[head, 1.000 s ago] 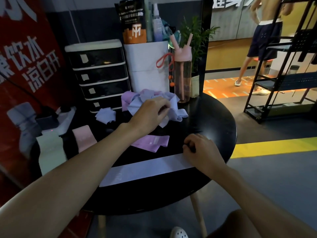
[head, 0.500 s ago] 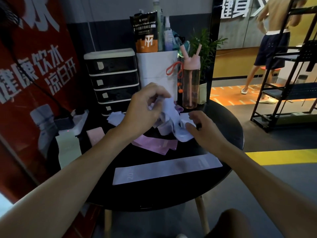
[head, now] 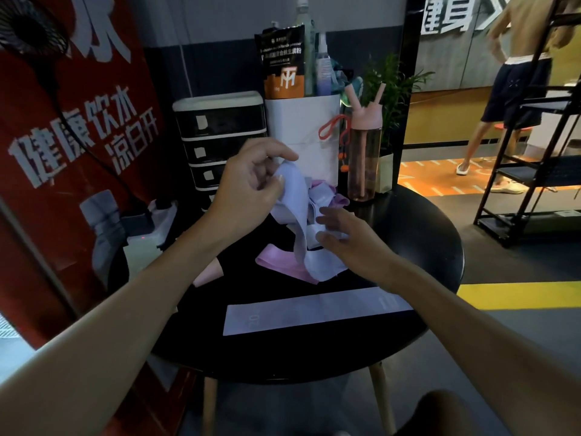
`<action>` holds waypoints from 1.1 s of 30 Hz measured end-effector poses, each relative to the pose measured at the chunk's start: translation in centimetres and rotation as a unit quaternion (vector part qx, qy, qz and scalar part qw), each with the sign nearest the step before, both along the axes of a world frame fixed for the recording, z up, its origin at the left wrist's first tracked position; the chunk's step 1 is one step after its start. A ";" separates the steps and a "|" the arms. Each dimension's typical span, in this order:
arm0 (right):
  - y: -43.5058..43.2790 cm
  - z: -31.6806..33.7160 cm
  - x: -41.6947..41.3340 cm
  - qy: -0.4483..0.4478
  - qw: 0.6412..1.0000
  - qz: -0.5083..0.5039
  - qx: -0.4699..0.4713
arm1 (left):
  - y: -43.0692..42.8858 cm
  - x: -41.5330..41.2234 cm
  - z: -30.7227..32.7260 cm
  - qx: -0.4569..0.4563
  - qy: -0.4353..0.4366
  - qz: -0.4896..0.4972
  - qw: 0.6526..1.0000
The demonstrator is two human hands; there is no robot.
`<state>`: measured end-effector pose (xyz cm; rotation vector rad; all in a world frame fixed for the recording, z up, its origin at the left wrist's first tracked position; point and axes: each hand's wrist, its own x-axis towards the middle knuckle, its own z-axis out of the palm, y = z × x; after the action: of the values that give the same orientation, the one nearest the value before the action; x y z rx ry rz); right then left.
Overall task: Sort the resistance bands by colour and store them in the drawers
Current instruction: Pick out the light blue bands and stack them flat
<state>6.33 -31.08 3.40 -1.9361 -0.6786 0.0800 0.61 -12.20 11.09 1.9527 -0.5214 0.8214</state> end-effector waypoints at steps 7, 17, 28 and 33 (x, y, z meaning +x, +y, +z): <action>1.5 2.6 -0.8 -0.005 0.997 0.067 0.042 | 0.5 -1.1 0.3 -0.011 0.058 -0.030 0.998; 2.3 6.1 -0.8 -0.034 0.995 0.043 0.087 | 1.0 -1.4 1.6 -0.204 0.032 0.039 0.978; 3.5 7.6 -2.2 -0.068 0.986 0.043 0.146 | -1.3 -2.4 2.1 -0.276 0.107 0.037 0.955; 3.0 7.3 -1.2 -0.082 0.983 -0.010 0.163 | -1.8 -2.7 2.2 -0.302 0.100 0.016 0.948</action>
<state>5.08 -28.08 10.74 -1.6436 -0.7314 -0.1944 -2.10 -13.96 13.25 1.4505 -0.0925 0.6890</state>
